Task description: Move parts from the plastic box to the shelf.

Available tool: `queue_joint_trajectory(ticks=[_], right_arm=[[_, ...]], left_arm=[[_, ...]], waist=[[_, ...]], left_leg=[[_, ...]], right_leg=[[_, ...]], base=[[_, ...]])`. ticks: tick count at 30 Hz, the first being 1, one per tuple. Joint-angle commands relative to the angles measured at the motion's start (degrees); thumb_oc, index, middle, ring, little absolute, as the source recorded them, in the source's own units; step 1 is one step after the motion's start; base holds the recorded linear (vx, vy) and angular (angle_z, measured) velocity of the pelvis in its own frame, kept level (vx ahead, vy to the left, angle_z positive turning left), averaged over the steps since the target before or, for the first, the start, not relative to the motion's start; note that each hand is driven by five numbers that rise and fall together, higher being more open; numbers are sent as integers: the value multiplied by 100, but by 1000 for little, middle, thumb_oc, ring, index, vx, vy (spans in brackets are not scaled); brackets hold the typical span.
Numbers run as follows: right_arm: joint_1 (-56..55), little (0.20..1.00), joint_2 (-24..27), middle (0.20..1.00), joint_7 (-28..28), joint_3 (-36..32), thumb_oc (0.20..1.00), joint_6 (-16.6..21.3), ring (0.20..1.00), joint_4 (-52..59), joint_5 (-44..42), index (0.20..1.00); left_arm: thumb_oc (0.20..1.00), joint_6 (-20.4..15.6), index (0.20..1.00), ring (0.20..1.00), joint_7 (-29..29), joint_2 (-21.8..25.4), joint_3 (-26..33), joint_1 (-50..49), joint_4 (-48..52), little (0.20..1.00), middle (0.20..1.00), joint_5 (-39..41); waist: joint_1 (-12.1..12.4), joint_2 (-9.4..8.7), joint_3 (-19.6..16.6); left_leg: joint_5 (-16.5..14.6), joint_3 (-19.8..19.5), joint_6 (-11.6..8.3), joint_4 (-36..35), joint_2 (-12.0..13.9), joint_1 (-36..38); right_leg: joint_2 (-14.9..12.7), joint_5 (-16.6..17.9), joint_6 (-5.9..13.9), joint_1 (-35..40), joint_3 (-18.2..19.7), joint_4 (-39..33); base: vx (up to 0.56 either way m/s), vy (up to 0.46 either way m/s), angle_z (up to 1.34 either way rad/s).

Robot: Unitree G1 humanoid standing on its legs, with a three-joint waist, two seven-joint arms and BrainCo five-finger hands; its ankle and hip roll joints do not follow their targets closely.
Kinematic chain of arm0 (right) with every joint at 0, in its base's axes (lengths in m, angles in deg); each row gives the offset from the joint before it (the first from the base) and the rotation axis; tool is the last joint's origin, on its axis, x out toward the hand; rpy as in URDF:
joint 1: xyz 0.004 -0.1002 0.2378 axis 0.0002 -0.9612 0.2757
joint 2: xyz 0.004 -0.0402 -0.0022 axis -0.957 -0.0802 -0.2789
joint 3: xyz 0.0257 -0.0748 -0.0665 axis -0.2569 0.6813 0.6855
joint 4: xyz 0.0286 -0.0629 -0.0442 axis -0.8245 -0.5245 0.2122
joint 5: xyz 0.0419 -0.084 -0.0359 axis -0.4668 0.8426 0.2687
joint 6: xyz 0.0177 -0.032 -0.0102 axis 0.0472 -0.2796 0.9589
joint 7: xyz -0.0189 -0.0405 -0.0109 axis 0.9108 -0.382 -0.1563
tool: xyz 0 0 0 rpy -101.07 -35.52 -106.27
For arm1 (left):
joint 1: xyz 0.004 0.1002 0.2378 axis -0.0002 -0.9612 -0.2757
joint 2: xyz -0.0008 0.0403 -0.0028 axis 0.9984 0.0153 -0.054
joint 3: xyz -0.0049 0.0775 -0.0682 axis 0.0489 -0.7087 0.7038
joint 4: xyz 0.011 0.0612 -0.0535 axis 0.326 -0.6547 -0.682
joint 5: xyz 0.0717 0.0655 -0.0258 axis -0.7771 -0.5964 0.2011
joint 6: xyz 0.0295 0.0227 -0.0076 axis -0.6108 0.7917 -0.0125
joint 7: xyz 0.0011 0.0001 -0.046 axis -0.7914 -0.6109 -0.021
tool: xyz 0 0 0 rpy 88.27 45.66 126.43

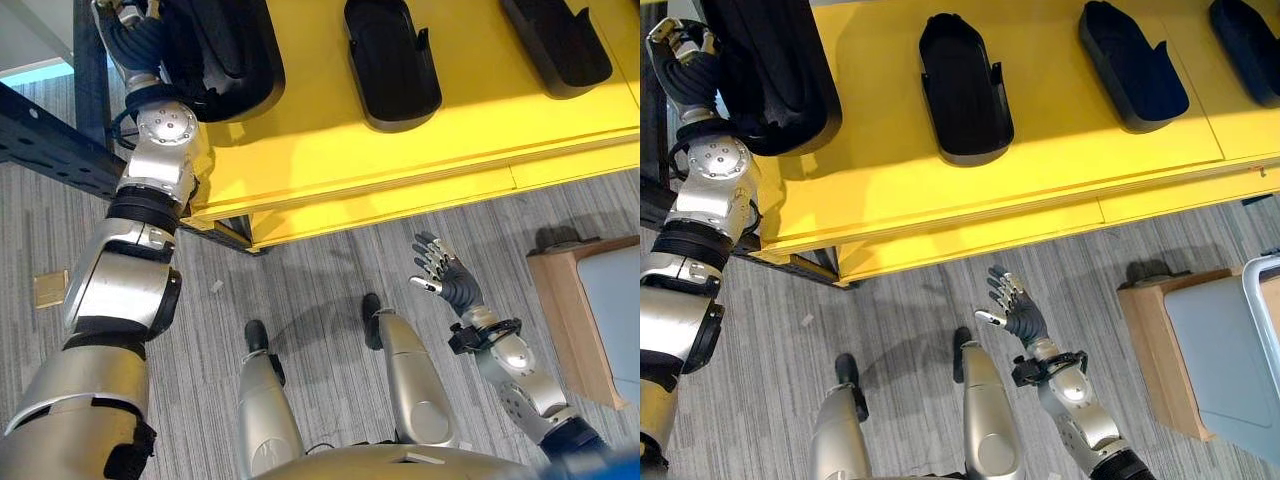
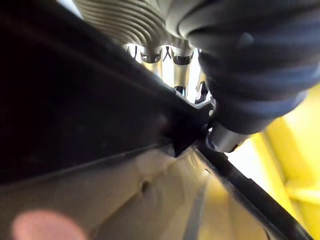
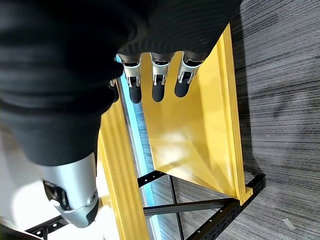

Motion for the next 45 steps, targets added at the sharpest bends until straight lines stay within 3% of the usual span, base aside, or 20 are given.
queue_joint_trajectory(ticks=[1, 3, 7, 21, 36, 45], right_arm=[[-163, 1000, 123, 1000, 121, -192, 1000, 250, 1000, 358, -197, 1000], [-197, 1000, 158, 1000, 164, -198, 1000, 244, 1000, 360, -211, 1000], [-312, 1000, 231, 1000, 242, -237, 1000, 187, 1000, 373, -256, 1000], [-403, 1000, 289, 1000, 345, -278, 1000, 116, 1000, 360, -356, 1000], [-550, 1000, 411, 1000, 494, -436, 1000, 69, 1000, 444, -451, 1000], [-563, 1000, 430, 1000, 544, -422, 1000, 66, 1000, 459, -509, 1000]], left_arm=[[200, -160, 200, 200, 134, 304, 104, 465, -225, 200, 200, 80], [200, -86, 200, 200, 247, 306, 44, 525, -519, 200, 200, 114], [200, 160, 200, 200, 445, 342, -107, 768, -1062, 200, 200, 50], [200, 290, 200, 200, 636, 368, 227, 591, -1436, 200, 200, 414], [200, 642, 200, 200, 801, 671, 114, 464, -1704, 200, 200, -191], [200, 653, 200, 200, 739, 659, 193, 428, -1709, 200, 200, -230]], waist=[[-40, 32, -394], [-47, 46, -435], [-78, 72, -510], [-43, 115, -633], [-36, 140, -670], [-30, 115, -639]], left_leg=[[211, -18, 124, 279, 107, -343], [44, -28, 94, 336, 127, -325], [38, -26, 105, 369, 118, -451], [-12, -51, 129, 505, 120, -674], [-23, -84, 145, 665, 136, -980], [-22, -94, 155, 709, 129, -1104]], right_leg=[[-159, 635, 404, 188, 142, -371], [-153, 490, 437, 184, 170, -298], [-143, 505, 441, 27, 219, -287], [-132, 500, 434, -227, 295, -184], [-115, 490, 415, -526, 348, -35], [-119, 488, 408, -640, 374, 6]], base=[[0, 0, 0], [41, 6, -1], [21, 2, -1], [1, 1, -2], [-1, 0, -1], [0, 0, 0]])
